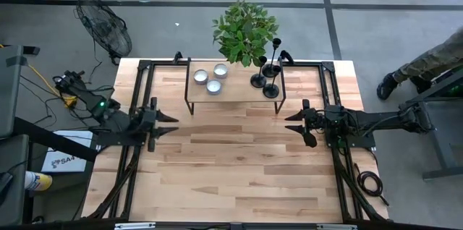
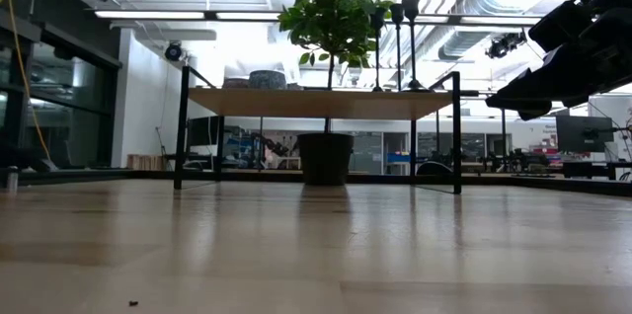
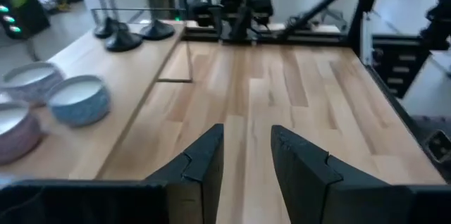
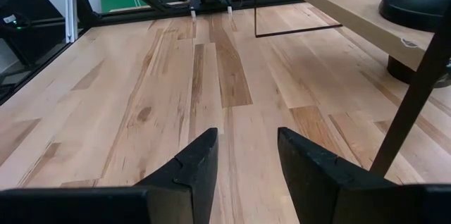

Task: Pick & Place candle stick holders
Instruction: Return to Home Position

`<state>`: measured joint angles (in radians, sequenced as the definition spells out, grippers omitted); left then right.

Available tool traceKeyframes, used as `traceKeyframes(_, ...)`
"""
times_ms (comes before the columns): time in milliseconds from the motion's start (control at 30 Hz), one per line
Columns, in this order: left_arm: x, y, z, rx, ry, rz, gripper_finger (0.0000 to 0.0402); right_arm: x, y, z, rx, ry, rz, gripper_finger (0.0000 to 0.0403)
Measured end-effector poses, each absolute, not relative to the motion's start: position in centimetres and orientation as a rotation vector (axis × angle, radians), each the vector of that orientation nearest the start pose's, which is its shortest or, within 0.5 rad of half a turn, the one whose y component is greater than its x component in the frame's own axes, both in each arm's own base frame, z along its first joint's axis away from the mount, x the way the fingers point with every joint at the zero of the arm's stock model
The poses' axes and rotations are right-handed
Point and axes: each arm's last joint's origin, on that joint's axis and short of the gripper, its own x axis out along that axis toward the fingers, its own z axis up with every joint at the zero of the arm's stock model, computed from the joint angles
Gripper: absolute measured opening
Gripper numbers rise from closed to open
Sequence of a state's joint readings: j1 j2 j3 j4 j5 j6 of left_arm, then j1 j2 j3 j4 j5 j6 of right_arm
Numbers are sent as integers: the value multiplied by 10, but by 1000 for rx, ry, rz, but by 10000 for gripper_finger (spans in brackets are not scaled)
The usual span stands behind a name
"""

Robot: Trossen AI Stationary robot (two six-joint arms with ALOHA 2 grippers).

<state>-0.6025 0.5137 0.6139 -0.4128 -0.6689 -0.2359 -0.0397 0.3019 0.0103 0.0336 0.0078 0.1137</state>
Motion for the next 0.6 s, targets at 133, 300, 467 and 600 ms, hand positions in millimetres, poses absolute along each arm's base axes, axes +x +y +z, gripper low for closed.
traceKeyframes(133,91,-40,271,-55,206,107,117,113,-5,144,117,255,-62,142)
traceKeyframes(300,84,-38,248,-31,126,22,117,113,-5,144,117,255,-62,142)
traceKeyframes(467,84,-40,229,14,56,-89,117,113,-5,144,117,255,-62,142)
traceKeyframes(600,85,-43,217,20,29,-135,117,113,-5,144,117,255,-62,142)
